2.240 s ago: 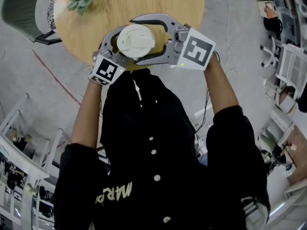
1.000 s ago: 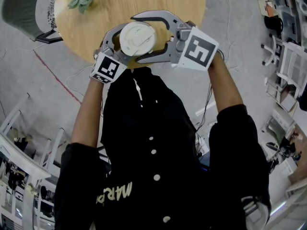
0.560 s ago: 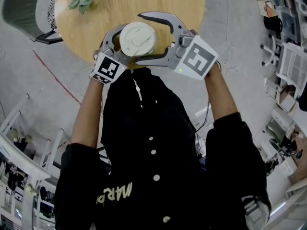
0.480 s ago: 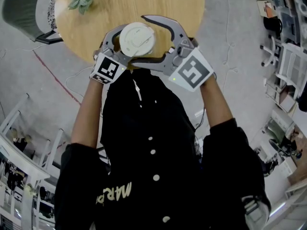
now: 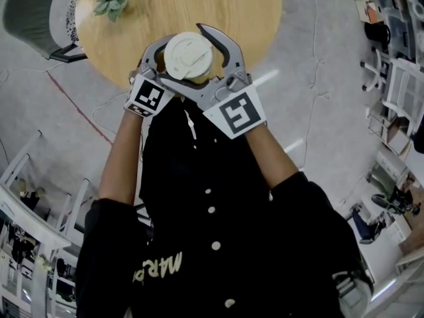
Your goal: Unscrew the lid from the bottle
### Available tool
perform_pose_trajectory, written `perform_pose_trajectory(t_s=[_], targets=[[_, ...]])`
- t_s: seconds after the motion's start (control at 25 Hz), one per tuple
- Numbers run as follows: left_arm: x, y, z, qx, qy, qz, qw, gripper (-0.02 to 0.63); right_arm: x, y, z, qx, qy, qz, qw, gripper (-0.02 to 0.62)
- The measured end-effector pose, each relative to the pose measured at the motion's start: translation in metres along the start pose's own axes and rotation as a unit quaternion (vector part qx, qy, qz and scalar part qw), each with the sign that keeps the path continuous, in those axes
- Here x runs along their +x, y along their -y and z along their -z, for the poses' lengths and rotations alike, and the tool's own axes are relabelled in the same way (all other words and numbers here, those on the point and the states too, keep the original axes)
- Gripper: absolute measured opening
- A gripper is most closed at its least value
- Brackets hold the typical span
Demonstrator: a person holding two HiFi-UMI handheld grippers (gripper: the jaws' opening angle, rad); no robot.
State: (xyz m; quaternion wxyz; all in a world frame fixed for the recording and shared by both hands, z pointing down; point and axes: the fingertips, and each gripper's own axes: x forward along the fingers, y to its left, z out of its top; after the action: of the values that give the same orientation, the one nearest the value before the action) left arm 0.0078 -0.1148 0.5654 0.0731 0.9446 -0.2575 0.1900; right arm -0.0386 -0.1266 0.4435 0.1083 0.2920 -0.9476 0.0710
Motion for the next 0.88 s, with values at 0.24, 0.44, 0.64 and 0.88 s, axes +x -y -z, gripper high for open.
perform_pose_trajectory(t_s=[0.24, 0.44, 0.64, 0.88], targets=[[0.0, 0.0, -0.001, 0.002, 0.0, 0.001, 1.0, 0.347, 0.0, -0.005, -0.013, -0.065, 0.049, -0.055, 0.995, 0.479], [0.0, 0.0, 0.0, -0.001, 0.0, 0.0, 1.0, 0.347, 0.001, -0.01, -0.015, -0.087, 0.05, -0.109, 0.989, 0.479], [-0.001, 0.0, -0.001, 0.0, 0.002, -0.001, 1.0, 0.347, -0.003, -0.011, -0.018, -0.075, 0.042, -0.119, 0.989, 0.479], [-0.001, 0.001, -0.001, 0.0, 0.0, -0.001, 1.0, 0.347, -0.007, -0.017, -0.031, -0.073, 0.039, -0.135, 0.987, 0.479]])
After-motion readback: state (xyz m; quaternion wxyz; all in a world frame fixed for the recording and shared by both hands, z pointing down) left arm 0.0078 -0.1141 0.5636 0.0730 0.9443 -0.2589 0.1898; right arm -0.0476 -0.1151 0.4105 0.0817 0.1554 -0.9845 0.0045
